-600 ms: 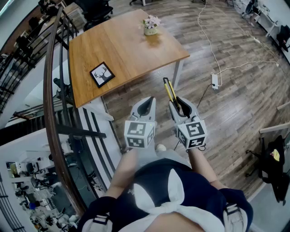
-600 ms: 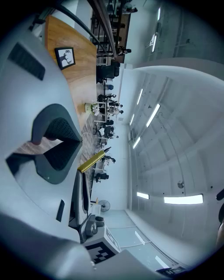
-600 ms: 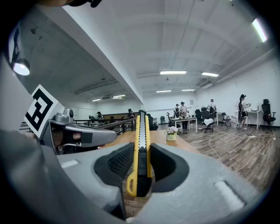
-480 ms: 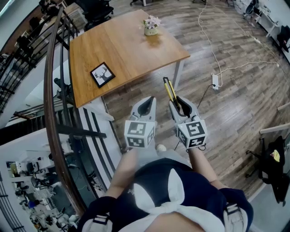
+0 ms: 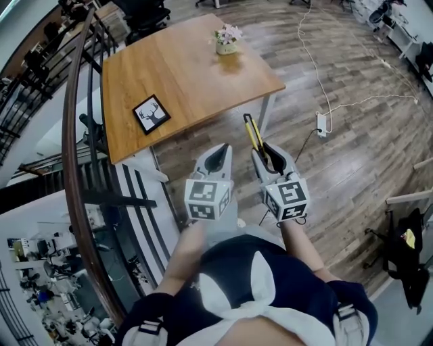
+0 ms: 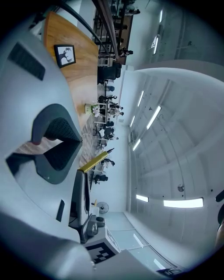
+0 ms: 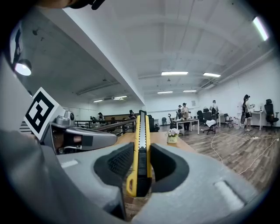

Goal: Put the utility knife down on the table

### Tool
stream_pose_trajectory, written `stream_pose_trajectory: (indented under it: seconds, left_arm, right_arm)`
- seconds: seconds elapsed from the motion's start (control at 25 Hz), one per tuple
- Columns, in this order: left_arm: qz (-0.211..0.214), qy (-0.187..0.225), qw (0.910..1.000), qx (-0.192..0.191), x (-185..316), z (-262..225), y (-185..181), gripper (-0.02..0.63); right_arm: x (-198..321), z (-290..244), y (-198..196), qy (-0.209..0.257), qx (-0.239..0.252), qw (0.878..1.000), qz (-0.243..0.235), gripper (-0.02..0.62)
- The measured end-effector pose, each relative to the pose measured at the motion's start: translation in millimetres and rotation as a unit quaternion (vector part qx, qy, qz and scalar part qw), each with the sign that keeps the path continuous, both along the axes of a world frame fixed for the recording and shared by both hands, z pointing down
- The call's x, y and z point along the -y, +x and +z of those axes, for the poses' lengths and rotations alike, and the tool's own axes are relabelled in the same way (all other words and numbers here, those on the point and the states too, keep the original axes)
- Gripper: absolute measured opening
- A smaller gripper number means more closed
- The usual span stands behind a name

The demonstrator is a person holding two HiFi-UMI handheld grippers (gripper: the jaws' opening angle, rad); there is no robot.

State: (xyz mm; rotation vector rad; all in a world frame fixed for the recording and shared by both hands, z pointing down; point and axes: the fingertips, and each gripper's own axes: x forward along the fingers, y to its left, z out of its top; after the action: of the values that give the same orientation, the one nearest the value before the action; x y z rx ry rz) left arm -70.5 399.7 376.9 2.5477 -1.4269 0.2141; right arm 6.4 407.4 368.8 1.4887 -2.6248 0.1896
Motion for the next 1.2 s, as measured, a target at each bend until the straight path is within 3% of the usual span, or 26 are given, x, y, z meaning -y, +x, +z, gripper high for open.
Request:
stream_pose_trajectory:
  seconds: [0.52,1.2]
  left_arm:
    - [0.009,-0.013,0.9999,0.005,93.9,15.4,2.5,0.017]
    - [0.018,-0.025,0.9994,0.012,302.2,11.1,-28.9,0.017]
  right_arm:
    - [94.0,19.6,2.1,-0.020,0.006,1.000,0.008,0.115]
    - [305.4,11.0,-16.3,-0.024,0.004,0.999,0.024,0.115]
